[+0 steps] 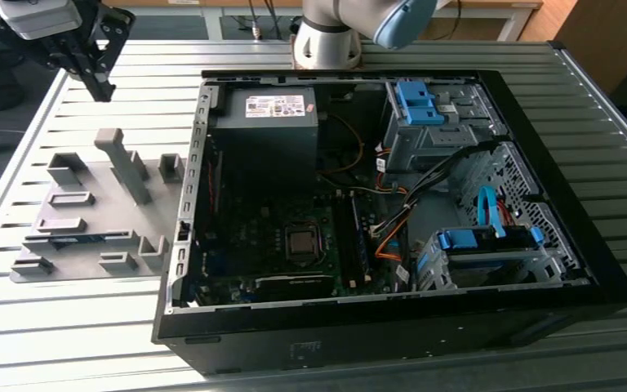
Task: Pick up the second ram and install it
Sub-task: 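Reach for the second ram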
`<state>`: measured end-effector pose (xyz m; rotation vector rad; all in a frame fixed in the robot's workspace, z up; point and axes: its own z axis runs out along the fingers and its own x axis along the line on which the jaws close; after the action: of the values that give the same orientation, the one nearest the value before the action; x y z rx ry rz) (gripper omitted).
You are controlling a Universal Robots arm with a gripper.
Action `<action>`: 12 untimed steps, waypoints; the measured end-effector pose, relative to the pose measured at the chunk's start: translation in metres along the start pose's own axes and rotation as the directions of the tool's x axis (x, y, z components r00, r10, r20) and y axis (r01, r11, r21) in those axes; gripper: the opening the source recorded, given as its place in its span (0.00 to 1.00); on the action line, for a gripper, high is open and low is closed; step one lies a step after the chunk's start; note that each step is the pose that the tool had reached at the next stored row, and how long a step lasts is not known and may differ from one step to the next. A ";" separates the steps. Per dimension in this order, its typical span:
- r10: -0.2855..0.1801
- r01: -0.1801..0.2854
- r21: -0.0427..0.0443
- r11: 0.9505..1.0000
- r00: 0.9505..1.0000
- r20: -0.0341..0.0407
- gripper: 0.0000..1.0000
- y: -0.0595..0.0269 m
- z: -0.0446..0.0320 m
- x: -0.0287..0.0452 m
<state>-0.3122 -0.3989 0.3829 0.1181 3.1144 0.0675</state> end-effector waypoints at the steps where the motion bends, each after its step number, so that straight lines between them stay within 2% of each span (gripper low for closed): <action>1: 0.000 0.000 0.000 1.000 1.000 0.000 0.11 -0.0001 0.0000 0.0011; 12: 0.000 0.000 0.000 1.000 1.000 0.000 0.11 -0.0011 -0.0003 0.0151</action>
<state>-0.3273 -0.3989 0.3828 0.1181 3.1144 0.0676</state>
